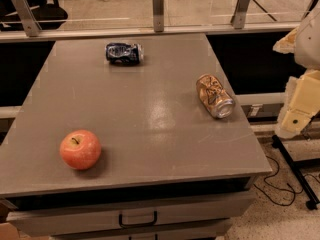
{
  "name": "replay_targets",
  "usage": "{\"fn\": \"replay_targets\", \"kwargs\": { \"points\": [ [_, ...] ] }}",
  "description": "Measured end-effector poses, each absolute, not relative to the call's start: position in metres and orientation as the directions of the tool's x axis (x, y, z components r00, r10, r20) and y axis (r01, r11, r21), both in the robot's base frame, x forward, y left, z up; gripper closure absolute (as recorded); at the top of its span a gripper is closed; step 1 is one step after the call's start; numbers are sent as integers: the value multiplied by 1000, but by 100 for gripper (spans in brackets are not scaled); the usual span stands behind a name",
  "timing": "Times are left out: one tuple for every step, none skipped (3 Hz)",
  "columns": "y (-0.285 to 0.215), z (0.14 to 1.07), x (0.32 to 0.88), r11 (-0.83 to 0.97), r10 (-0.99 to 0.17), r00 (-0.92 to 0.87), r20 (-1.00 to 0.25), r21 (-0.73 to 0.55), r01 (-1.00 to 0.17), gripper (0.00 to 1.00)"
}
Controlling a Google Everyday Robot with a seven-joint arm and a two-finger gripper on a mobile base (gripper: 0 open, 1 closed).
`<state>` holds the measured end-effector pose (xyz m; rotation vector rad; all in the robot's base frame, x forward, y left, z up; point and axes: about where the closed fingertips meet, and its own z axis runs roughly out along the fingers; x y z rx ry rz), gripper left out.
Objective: Move orange can near pepsi can
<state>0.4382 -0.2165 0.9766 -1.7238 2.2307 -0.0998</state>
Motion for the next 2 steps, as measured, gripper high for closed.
{"fn": "replay_targets", "kwargs": {
  "points": [
    [-217,976,441,276,-951,-224,-214,-260,-925,0],
    [-217,959,462,326,-933,-267,-243,-251,-911,0]
  ]
}}
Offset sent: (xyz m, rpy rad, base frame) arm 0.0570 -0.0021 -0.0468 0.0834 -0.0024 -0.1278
